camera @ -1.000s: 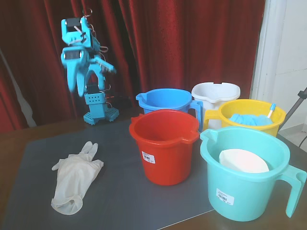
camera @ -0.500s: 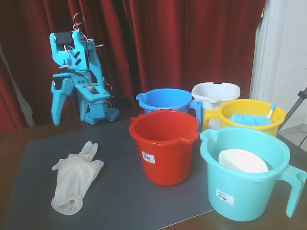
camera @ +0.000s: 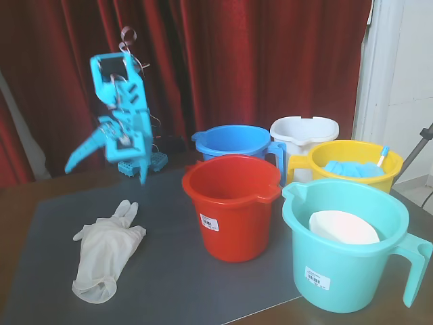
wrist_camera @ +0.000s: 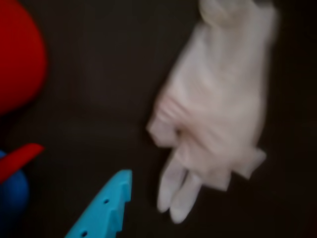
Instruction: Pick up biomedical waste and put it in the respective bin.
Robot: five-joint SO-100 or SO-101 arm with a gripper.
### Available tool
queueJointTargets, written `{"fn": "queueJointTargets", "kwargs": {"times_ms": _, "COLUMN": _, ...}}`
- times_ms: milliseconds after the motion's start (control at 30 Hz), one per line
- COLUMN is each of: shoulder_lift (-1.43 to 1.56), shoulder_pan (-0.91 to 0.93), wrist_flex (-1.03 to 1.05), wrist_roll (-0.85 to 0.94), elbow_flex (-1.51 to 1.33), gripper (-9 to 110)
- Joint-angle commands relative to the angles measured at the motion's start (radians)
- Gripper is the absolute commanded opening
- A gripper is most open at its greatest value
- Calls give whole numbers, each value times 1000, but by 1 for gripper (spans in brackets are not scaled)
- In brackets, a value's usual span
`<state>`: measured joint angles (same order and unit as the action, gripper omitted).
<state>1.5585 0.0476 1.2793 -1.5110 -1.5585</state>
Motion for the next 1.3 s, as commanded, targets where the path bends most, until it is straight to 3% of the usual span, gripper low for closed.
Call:
{"fn": "queueJointTargets", "kwargs": {"times_ms": 0, "shoulder_lift": 12, "shoulder_pan": -8, "wrist_flex": -187, "wrist_roll": 2, "elbow_flex": -72, "gripper": 59}}
{"fn": "queueJointTargets", "kwargs": {"times_ms": 200, "shoulder_lift": 0, "shoulder_pan": 5, "wrist_flex": -322, "wrist_roll": 69, "elbow_flex": -175, "gripper": 58}}
{"fn": "queueJointTargets", "kwargs": {"times_ms": 900, "shoulder_lift": -368, "shoulder_pan": 161, "wrist_flex": -353, "wrist_roll": 396, "elbow_flex": -3, "gripper": 59}}
{"fn": "queueJointTargets", "kwargs": {"times_ms": 1267, "shoulder_lift": -574, "shoulder_pan": 149, "wrist_flex": -354, "wrist_roll": 382, "elbow_flex": 95, "gripper": 58}}
